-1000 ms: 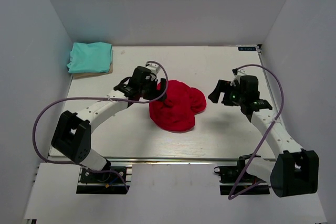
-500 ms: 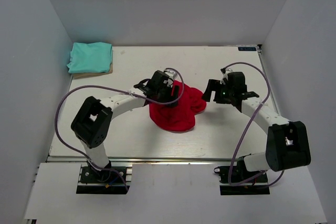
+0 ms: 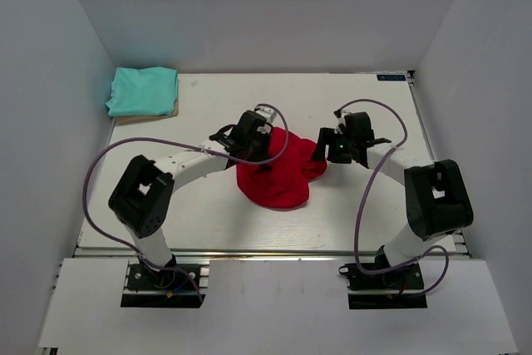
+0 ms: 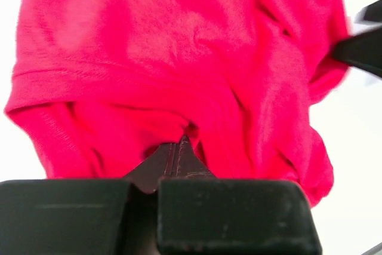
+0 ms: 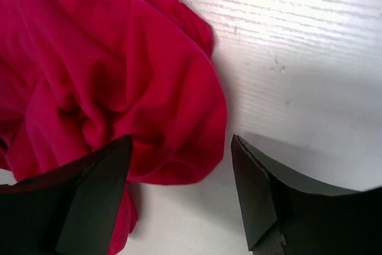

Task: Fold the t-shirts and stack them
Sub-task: Flatten out the tshirt

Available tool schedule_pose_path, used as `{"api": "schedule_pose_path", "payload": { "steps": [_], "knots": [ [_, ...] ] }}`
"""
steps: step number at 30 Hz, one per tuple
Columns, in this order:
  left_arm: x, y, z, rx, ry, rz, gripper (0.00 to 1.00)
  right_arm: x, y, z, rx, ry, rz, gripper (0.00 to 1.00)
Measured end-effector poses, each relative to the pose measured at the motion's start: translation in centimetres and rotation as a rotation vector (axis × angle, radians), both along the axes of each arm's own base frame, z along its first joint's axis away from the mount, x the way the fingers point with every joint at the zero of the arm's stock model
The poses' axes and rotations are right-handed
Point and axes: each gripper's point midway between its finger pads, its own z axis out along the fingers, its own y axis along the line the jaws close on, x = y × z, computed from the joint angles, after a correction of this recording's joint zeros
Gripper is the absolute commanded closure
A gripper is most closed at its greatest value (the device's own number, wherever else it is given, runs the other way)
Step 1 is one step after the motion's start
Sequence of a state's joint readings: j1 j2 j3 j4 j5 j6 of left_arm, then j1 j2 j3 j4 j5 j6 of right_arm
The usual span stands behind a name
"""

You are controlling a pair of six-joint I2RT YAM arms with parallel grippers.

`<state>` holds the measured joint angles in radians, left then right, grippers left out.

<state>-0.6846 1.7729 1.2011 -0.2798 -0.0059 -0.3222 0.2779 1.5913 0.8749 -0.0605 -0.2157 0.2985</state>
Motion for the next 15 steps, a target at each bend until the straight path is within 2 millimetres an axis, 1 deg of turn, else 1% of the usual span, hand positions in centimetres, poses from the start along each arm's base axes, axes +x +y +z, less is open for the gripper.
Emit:
{"api": "schedule_pose_path", "payload": {
  "steps": [1, 3, 5, 6, 7, 9, 11, 13, 15],
  "knots": [
    [-0.1, 0.2, 0.6, -0.01, -0.019, 0.005, 1.0, 0.1, 0.2, -0.2, -0.001, 0.004, 0.006, 0.36],
    [-0.2, 0.5, 2.4, -0.039, -0.063, 0.007, 1.0, 0.6, 0.6, -0.4, 0.0, -0.002, 0.021, 0.45],
    [-0.2, 0.5, 4.8, -0.078, -0.118, 0.004, 1.0, 0.9, 0.9, -0.6, -0.001, -0.014, 0.032, 0.63],
    [-0.2, 0.5, 6.2, -0.1, -0.15, 0.003, 1.0, 1.0, 1.1, -0.6, 0.0, -0.019, 0.036, 0.77],
    [0.0, 0.4, 7.7, -0.126, -0.184, 0.002, 1.0, 1.1, 1.2, -0.5, 0.001, -0.024, 0.038, 0.99],
    [-0.1, 0.5, 10.5, -0.165, -0.247, -0.002, 1.0, 1.4, 1.5, -0.4, 0.008, -0.032, 0.043, 1.0],
    [-0.1, 0.8, 12.9, -0.193, -0.304, 0.0, 1.0, 1.8, 1.6, -0.3, 0.009, -0.039, 0.043, 1.0],
    [-0.1, 1.4, 14.5, -0.2, -0.35, 0.011, 1.0, 2.0, 1.6, 0.0, 0.011, -0.051, 0.041, 1.0],
    [0.1, 2.2, 15.5, -0.188, -0.383, 0.033, 1.0, 2.2, 1.4, 0.5, 0.005, -0.067, 0.032, 1.0]
  ]
}}
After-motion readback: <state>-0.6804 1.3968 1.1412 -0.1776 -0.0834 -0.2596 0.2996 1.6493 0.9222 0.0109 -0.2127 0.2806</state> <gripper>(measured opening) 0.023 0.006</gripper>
